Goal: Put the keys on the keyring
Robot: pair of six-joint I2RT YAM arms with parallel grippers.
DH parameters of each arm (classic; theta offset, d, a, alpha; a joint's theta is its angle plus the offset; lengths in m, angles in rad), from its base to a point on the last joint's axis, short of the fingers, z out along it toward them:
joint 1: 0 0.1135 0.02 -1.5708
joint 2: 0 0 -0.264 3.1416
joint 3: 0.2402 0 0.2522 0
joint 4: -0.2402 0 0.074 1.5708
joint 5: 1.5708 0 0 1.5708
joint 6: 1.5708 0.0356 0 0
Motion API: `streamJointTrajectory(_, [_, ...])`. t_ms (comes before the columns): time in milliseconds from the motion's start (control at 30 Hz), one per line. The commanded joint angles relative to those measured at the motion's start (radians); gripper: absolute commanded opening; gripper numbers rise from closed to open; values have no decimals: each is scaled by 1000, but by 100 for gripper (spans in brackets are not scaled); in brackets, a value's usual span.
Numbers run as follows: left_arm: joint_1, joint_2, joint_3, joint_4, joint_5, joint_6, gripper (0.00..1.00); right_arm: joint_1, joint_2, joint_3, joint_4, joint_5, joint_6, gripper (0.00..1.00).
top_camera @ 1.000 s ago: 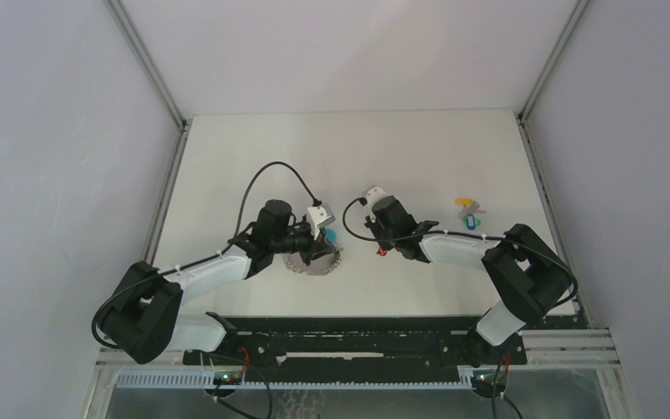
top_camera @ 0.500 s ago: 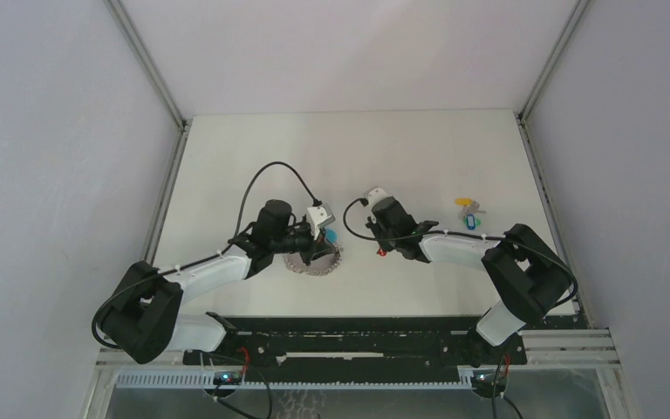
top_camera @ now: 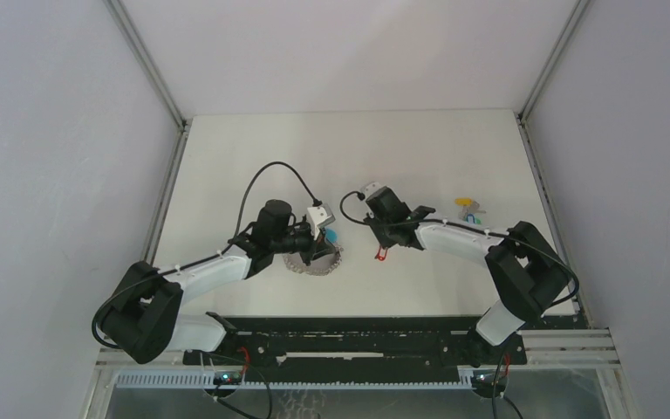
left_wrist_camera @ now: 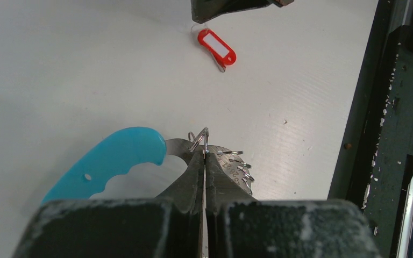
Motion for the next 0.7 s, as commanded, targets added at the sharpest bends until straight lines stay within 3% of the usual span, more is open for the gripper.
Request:
streamJointTrajectory(0, [-3, -13, 32, 53, 34, -13, 0, -12, 20, 127, -225, -67, 38, 0])
streamJointTrajectory(200, [-3, -16, 34, 46, 35, -12, 0, -63, 84, 230, -381, -233, 56, 0])
streamJointTrajectory(300, [-1, -18, 34, 46, 34, -11, 0, -60, 102, 267, -414, -198, 54, 0])
streamJointTrajectory(667, [-2, -26, 31, 44, 26, -10, 0, 68, 70, 171, -206, 47, -26, 6])
